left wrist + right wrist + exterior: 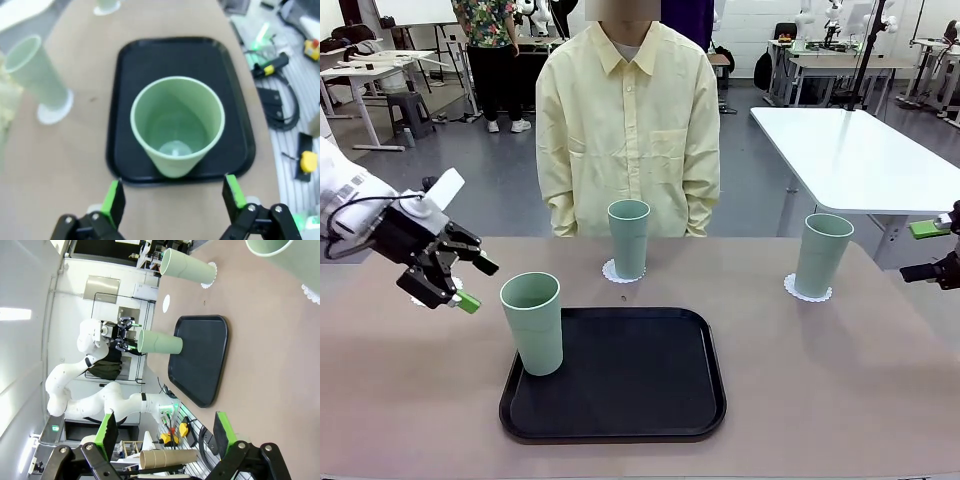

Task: Place coasters on the table and set cups on them.
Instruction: Take one Reusable plastic cup from the Flat Tray and place it on a coaster set by the human.

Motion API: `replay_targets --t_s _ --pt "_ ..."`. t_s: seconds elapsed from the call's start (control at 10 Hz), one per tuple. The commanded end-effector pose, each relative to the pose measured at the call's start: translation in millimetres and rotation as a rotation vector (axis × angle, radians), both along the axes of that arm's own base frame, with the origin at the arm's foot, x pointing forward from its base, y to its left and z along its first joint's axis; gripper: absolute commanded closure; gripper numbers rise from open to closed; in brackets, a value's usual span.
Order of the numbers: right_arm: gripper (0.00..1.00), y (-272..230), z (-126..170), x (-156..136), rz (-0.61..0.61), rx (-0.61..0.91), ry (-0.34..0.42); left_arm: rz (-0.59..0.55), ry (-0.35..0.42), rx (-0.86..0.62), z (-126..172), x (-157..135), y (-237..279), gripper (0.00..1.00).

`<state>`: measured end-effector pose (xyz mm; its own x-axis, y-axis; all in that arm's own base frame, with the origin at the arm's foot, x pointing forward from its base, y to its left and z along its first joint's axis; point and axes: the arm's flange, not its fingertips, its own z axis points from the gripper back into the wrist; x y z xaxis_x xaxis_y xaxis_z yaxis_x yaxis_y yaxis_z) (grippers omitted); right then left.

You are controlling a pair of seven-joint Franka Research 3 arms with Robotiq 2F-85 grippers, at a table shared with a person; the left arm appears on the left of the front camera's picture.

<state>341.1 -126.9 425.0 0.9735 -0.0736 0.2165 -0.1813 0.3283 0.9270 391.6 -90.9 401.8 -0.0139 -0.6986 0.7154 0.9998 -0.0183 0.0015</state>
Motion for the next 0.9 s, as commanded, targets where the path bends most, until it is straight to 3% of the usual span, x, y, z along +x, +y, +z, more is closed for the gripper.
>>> replay_targets --t_s 0.0,0.1,0.2,0.7,0.8 --pt "0.00 0 1 -2 0.001 0.013 -0.011 0.003 0.047 -0.060 -10 12 7 0.00" --pt "0.00 0 1 -2 0.001 0.013 -0.011 0.041 0.034 -0.057 -7 7 4 0.00" --pt "0.00 0 1 -2 0.001 0.013 -0.011 -0.004 0.034 -0.038 -11 3 2 0.00" --pt "0.00 0 1 -2 0.001 0.013 -0.011 0.005 0.046 -0.017 -13 3 1 0.00" --pt "0.00 0 1 -2 0.001 0.013 -0.011 -0.024 0.039 -0.075 -28 14 22 0.00"
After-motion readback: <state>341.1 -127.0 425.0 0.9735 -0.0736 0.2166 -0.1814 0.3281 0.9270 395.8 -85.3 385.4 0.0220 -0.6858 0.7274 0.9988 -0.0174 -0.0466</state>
